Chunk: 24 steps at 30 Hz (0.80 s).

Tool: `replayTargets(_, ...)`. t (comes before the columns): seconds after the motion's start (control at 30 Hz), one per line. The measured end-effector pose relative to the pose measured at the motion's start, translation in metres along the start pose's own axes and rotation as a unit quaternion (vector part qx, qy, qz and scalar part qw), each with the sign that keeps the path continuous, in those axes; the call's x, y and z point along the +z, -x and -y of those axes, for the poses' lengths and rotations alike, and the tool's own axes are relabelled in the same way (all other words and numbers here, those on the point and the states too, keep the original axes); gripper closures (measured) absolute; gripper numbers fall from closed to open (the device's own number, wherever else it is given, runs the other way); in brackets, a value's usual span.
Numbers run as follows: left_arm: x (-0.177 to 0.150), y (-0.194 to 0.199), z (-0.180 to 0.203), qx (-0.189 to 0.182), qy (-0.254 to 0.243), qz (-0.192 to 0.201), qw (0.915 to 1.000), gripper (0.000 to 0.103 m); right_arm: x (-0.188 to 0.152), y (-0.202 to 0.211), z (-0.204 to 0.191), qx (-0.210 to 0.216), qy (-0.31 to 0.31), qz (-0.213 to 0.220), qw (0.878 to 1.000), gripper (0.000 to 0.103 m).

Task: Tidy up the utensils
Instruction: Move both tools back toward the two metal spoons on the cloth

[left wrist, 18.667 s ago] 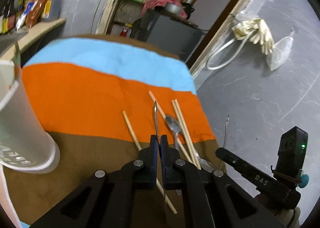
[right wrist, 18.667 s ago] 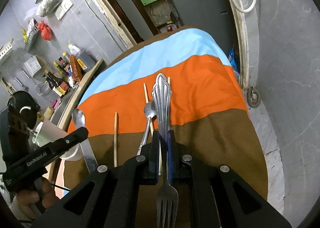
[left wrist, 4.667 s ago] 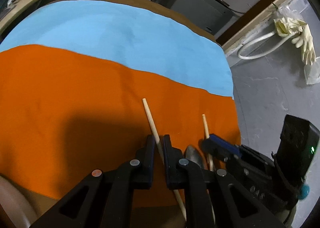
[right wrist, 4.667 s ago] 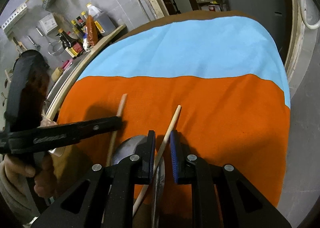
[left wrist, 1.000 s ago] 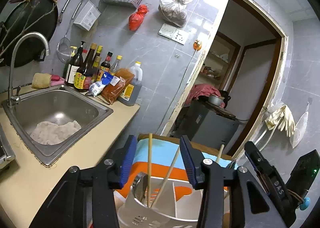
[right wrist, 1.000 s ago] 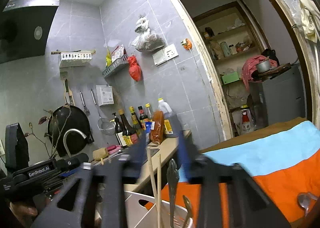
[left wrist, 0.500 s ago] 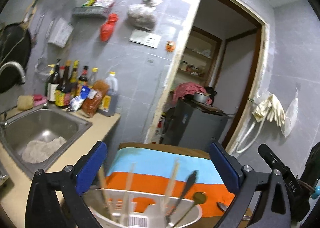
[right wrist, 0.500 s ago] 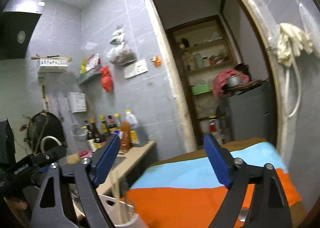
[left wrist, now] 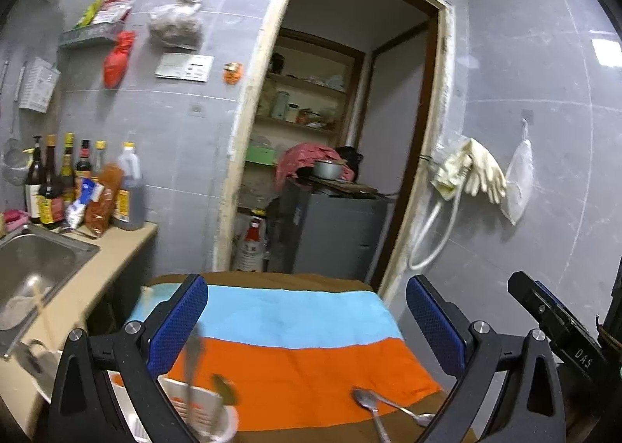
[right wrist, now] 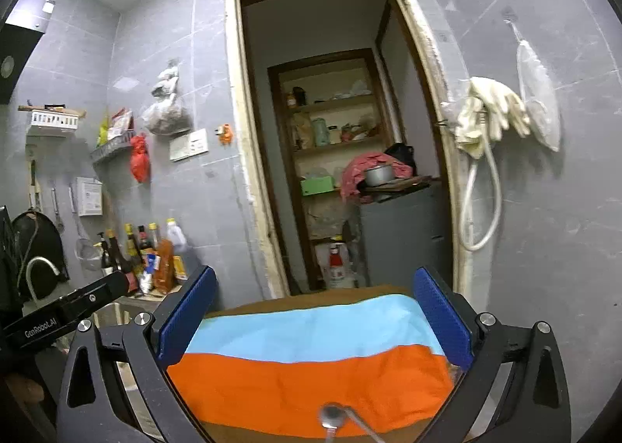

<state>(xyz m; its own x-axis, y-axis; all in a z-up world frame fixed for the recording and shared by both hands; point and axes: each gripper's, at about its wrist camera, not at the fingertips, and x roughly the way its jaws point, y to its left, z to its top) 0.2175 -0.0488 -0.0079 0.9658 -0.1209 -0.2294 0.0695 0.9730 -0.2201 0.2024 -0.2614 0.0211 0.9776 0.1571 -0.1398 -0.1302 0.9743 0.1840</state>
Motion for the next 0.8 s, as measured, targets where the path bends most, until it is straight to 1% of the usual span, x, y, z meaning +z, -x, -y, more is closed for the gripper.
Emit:
replayTargets(0.1, -0.009, -0.01, 0.02, -0.009, -0.005, -0.012, 0.9999, 0.0, -0.001, 0.003, 0.023, -0.01, 0.0, -0.008, 1.0, 0.003)
replayTargets(0.2, -0.019, -0.023, 0.036, -0.014, -0.002, -0.036, 0.9993, 0.0, -0.004, 0.001, 0.046, -0.018, 0.003, -0.025, 1.0, 0.003)
replayTargets(0.33, -0.036, -0.04, 0.047, -0.004, 0.0, -0.061, 0.9981, 0.0, -0.016, -0.007, 0.075, -0.028, 0.012, -0.061, 0.998, 0.003)
replayTargets(0.37, -0.042, -0.046, 0.049, -0.001, 0.001, -0.075, 0.9972, 0.0, -0.019, -0.009, 0.082, -0.03, 0.013, -0.071, 0.997, 0.003)
replayTargets(0.5, -0.06, -0.065, 0.05, 0.003, 0.006, -0.107, 0.9942, 0.0, -0.036, -0.023, 0.106, -0.034, 0.015, -0.112, 0.993, 0.003)
replayTargets(0.6, -0.073, -0.079, 0.048, 0.001, 0.013, -0.135, 0.9908, 0.0, -0.052, -0.041, 0.119, -0.033, 0.014, -0.155, 0.987, 0.003)
replayTargets(0.67, -0.082, -0.092, 0.045, -0.009, 0.021, -0.163, 0.9864, 0.0, -0.064, -0.054, 0.125, -0.028, 0.008, -0.188, 0.982, 0.003)
replayTargets(0.77, -0.093, -0.102, 0.043, -0.012, 0.026, -0.18, 0.9833, 0.0, -0.085, -0.074, 0.134, -0.008, -0.003, -0.229, 0.973, 0.003)
replayTargets(0.8, -0.097, -0.106, 0.042, -0.013, 0.027, -0.185, 0.9823, 0.0, -0.091, -0.078, 0.136, -0.003, -0.005, -0.237, 0.971, 0.004)
